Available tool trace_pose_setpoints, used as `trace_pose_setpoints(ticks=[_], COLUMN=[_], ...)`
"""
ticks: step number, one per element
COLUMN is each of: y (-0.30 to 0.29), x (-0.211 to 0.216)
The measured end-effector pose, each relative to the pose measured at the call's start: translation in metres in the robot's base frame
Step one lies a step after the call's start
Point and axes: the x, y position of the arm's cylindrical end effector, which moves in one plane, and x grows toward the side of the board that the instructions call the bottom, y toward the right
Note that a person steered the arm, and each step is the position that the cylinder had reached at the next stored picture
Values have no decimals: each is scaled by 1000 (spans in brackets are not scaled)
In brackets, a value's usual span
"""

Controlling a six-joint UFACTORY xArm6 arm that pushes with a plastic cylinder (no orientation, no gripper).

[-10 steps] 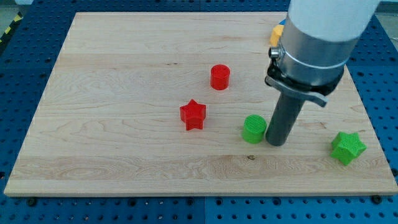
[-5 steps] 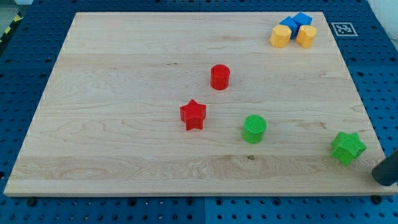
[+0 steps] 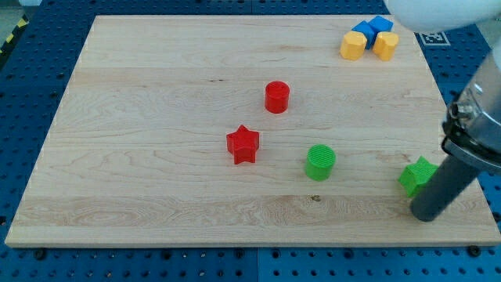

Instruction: Push the green star parallel to the green circle

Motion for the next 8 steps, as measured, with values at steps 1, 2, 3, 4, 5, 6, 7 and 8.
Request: trace_pose_setpoints(ticks=[1, 2, 3, 4, 5, 6, 7, 8], y=[14, 15, 15, 15, 14, 7, -5, -23], x=[2, -8, -8, -23, -38, -39, -40, -44])
